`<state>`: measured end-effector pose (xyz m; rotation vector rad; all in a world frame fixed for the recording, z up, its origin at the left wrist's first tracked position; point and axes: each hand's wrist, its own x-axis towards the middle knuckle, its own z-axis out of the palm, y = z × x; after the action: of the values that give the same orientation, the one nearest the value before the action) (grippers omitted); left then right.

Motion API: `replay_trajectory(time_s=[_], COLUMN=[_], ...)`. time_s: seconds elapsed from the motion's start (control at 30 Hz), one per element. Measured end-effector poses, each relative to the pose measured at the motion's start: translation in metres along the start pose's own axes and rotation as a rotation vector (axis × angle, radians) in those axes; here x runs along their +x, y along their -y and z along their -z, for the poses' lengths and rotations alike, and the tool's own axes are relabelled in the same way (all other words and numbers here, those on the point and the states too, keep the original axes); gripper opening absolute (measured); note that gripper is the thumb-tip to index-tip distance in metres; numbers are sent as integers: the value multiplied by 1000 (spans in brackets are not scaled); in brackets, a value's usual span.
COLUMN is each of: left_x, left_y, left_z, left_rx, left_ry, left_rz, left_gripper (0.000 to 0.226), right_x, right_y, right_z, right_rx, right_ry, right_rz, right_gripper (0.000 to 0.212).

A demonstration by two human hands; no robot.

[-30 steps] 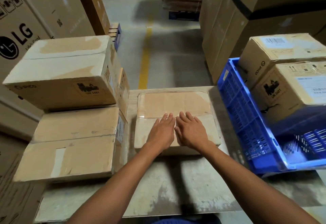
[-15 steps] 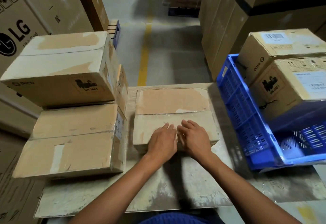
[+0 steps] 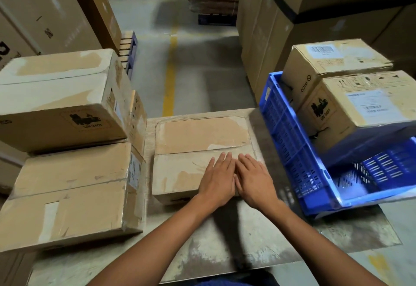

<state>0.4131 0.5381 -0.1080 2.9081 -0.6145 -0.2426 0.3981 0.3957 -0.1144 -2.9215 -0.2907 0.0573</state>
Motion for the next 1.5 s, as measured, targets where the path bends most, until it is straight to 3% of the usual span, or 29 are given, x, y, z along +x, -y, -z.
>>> replay_trajectory(time_s=[0.13, 0.3, 0.47, 0.6, 0.83, 1.07, 1.2, 1.3, 1.4, 1.5], left_x=[13, 34, 39, 47, 65, 60, 37, 24, 26, 30], left_y=[6, 18, 21, 20, 44, 58, 85, 116, 129, 140], left_z=[5, 9, 6, 18, 14, 14, 18, 24, 43, 58], left_rx=[-38, -43, -56, -71, -40, 4, -27, -98, -353, -660], left_ry=[-33, 11, 50, -5, 5, 14, -77, -132, -96, -201], left_rz=[-21, 56, 55, 73, 116, 79, 343, 602, 738, 776], left_gripper=[57, 56, 56, 60, 59, 64, 67, 83, 102, 102], right_x=[29, 48, 58, 93, 105, 92, 85, 87, 92, 92], right_y=[3, -2, -5, 3, -11, -14, -9, -8, -6, -3], right_z=[30, 27, 27, 50, 23, 5, 5, 10, 19, 28], right_rx=[-95, -71, -97, -153, -32, 5, 118, 269, 454, 583], right_ry=[50, 177, 112, 170, 198, 121, -25, -6, -34, -143], right_rz=[15, 78, 64, 23, 49, 33, -46, -207, -309, -323], right_gripper=[35, 69, 45, 28, 54, 60, 49, 51, 59, 70])
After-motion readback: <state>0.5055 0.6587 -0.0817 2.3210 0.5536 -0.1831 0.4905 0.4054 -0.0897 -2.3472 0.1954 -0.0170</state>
